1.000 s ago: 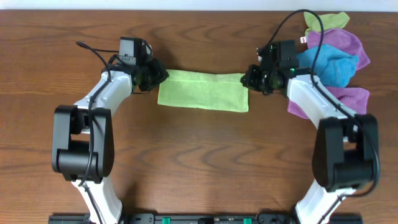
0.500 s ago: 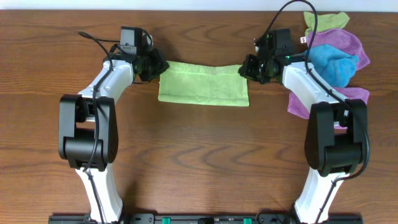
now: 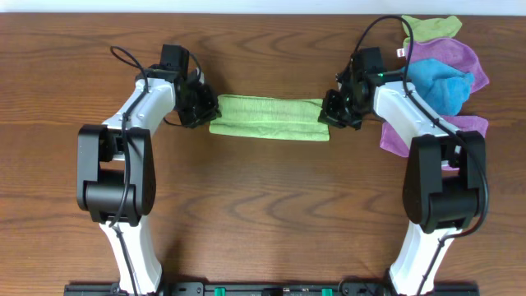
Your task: Fold the cloth
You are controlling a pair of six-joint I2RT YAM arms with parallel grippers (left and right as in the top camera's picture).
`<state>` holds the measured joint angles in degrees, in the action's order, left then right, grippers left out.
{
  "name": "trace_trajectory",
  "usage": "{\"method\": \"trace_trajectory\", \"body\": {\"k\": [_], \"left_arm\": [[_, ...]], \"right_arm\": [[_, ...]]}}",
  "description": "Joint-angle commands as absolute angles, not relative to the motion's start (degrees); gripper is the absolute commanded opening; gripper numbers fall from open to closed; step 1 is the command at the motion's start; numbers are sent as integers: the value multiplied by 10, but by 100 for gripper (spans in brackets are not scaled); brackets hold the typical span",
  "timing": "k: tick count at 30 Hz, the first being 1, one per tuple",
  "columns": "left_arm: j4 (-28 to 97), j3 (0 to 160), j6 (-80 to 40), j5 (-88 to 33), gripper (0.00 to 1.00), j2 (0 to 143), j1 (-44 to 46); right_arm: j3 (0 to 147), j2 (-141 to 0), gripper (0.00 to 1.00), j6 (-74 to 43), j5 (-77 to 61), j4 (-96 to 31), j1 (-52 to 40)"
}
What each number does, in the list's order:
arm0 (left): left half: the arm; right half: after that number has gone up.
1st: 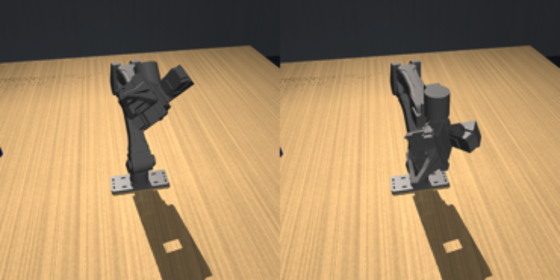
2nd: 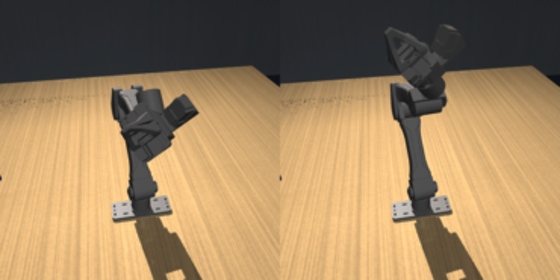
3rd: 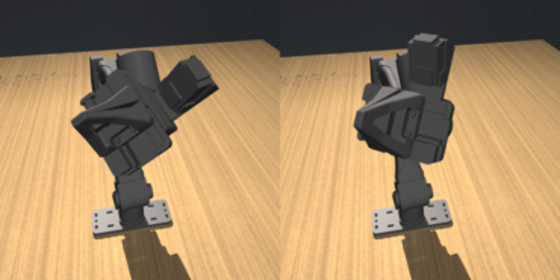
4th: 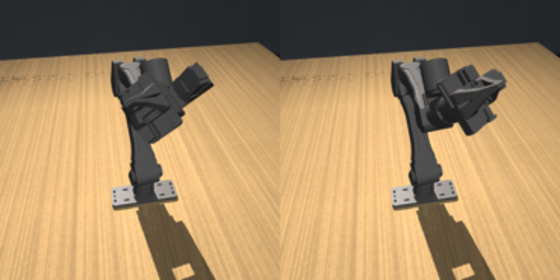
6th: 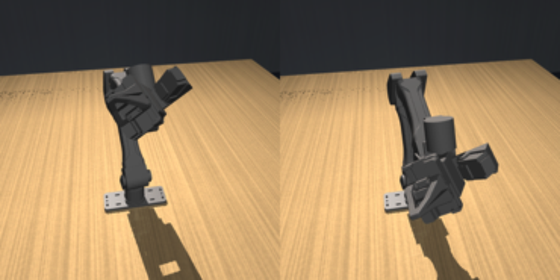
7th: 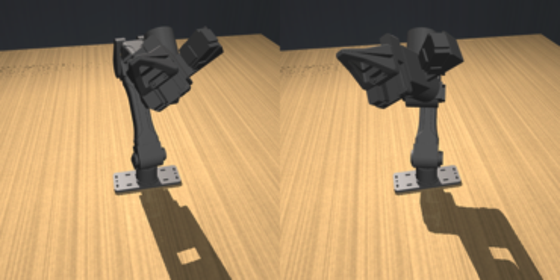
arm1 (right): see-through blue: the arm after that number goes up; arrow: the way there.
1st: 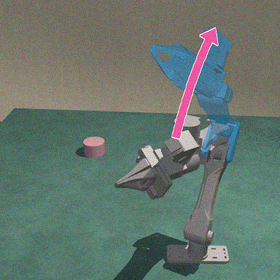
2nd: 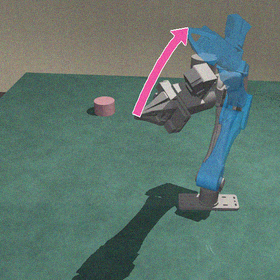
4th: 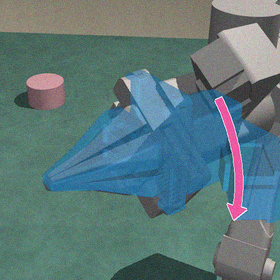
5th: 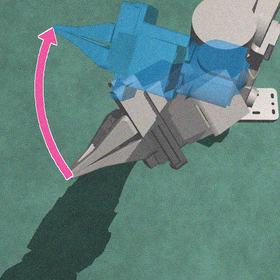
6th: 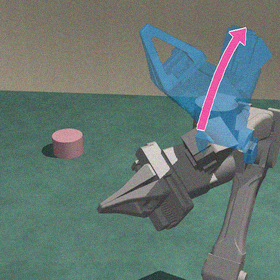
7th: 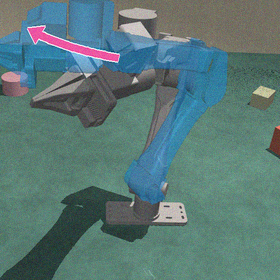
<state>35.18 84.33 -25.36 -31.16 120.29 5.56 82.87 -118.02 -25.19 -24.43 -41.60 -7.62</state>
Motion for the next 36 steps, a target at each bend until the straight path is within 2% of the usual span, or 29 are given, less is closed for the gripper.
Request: {"method": "trace_trajectory", "body": {"k": [1,9,10,12,13,16,17,18,20,21,23,30,36], "left_arm": [[368,862,-230,-309,6,1208,40],[371,863,-222,-306,6,1208,22],[371,863,-222,-305,10,1208,22],[371,863,-223,-305,52,1208,22],[372,864,-223,-306,59,1208,22],[383,875,-222,-314,57,1206,19],[391,886,-219,-316,54,1206,18],[399,897,-211,-316,48,1205,18],[419,931,-180,-313,34,1202,20],[434,952,-165,-304,24,1201,24],[453,980,-147,-257,6,1201,36],[449,987,-145,-28,6,1208,114],[430,964,-146,6,6,1216,145]], "right_arm": [[836,-1180,2,-246,-244,-430,-70],[836,-1180,2,-246,-241,-442,-70],[836,-1180,13,-246,-242,-442,-70],[836,-1180,61,-246,-241,-441,-70],[836,-1180,76,-246,-242,-441,-69],[845,-1180,78,-246,-242,-445,-61],[853,-1180,77,-246,-242,-448,-57],[863,-1179,72,-246,-242,-453,-54],[892,-1178,31,-242,-242,-469,-49],[910,-1178,2,-232,-241,-479,-50],[936,-1178,1,-219,-228,-492,-57],[947,-1181,1,-211,-81,-490,-128],[947,-1200,2,-205,-39,-490,-147]]}}
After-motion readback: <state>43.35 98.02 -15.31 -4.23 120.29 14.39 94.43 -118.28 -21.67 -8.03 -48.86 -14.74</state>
